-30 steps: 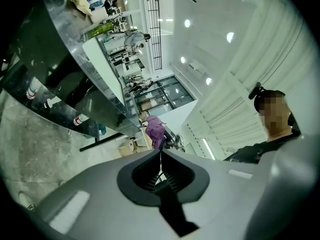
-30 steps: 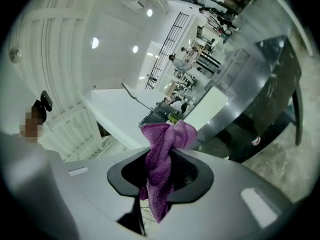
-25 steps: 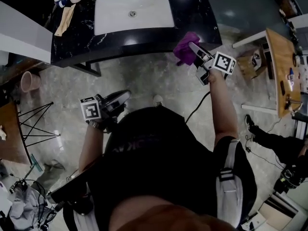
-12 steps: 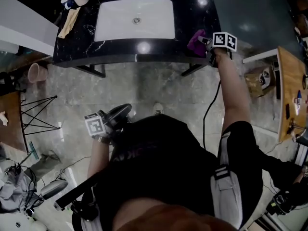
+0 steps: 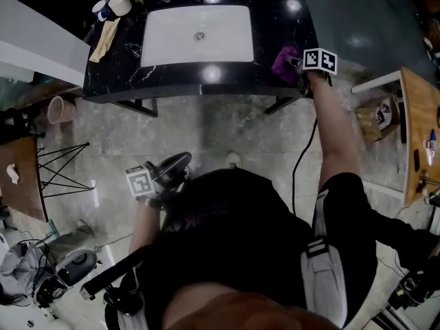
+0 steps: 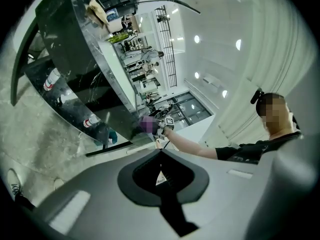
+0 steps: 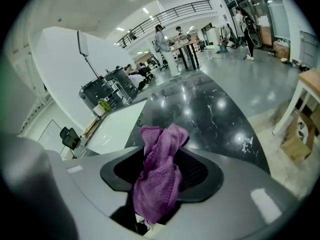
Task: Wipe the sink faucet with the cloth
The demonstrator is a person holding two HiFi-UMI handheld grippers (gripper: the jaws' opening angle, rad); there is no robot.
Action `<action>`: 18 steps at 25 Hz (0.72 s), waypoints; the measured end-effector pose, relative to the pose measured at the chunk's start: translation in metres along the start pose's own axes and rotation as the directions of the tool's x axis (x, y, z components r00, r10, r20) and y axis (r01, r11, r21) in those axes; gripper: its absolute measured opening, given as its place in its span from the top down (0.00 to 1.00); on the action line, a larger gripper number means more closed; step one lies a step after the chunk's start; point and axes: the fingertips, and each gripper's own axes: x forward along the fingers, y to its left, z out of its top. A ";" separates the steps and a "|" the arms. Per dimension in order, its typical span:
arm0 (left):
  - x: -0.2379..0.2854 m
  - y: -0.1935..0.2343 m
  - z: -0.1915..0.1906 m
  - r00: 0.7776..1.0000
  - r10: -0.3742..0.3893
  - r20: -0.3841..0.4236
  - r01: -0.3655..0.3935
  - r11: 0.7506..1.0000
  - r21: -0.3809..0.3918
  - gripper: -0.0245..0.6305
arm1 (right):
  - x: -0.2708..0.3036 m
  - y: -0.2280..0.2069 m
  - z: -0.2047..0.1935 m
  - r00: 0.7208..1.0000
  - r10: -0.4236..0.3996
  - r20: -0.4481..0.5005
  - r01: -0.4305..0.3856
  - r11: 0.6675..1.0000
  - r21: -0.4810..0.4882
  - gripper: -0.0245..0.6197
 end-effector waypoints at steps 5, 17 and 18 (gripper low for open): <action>-0.002 -0.006 0.014 0.998 -0.051 -0.039 0.051 0.999 -0.011 0.96 | -0.044 -0.007 0.030 0.980 -0.050 0.193 0.044 0.998 0.034 0.57; -0.016 0.014 0.046 0.993 -0.073 -0.096 0.077 0.996 0.040 0.96 | -0.131 0.187 -0.048 0.845 0.356 0.398 -0.339 0.934 -0.115 0.95; -0.016 0.016 0.046 0.992 -0.074 -0.105 0.079 0.996 0.044 0.96 | -0.131 0.210 -0.066 0.832 0.397 0.388 -0.381 0.917 -0.120 0.95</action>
